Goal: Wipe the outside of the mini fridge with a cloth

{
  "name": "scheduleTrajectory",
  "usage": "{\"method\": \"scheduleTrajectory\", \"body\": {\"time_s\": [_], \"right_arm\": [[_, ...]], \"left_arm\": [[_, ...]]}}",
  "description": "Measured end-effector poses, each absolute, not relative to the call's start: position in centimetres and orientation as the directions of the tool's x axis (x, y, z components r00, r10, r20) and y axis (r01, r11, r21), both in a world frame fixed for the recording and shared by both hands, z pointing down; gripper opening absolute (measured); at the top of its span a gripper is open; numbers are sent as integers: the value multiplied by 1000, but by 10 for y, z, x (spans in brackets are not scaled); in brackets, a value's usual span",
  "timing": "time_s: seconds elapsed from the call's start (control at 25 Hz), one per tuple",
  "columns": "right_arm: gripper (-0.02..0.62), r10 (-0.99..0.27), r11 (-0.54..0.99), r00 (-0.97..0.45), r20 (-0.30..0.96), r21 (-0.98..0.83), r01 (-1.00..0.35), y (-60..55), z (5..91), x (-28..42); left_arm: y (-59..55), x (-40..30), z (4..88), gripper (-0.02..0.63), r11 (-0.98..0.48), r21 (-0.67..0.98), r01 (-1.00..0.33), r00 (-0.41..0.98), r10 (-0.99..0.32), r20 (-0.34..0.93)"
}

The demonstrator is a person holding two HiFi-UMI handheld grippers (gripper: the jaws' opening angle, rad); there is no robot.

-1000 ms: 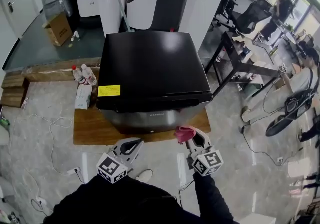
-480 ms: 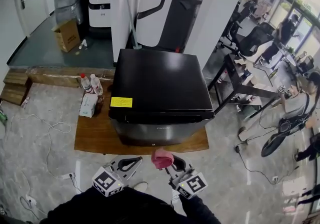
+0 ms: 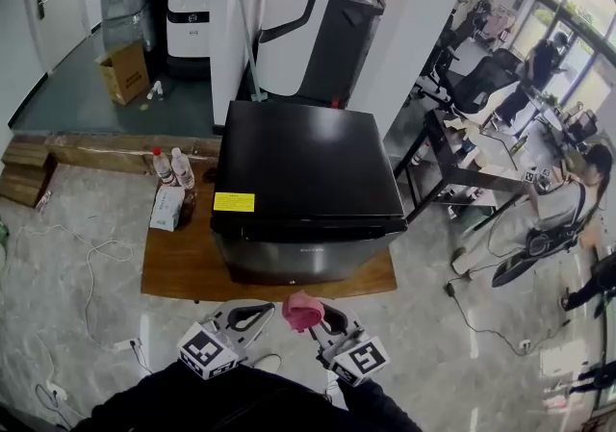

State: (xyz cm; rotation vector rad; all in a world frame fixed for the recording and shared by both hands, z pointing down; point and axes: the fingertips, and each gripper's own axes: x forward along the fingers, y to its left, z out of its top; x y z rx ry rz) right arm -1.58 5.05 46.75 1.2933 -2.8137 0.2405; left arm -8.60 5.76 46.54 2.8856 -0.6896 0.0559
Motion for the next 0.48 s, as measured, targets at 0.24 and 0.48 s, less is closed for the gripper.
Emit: {"method": "scheduleTrajectory", "body": {"time_s": [0.24, 0.48], "right_arm": [[66, -773, 615, -624, 110, -110, -781, 56, 475, -10], [66, -773, 612, -623, 123, -117, -782, 71, 485, -15]], "left_arm": [[61, -85, 468, 5, -891, 131, -435, 900, -427, 87], [75, -90, 478, 5, -894, 127, -430, 903, -422, 85]]}}
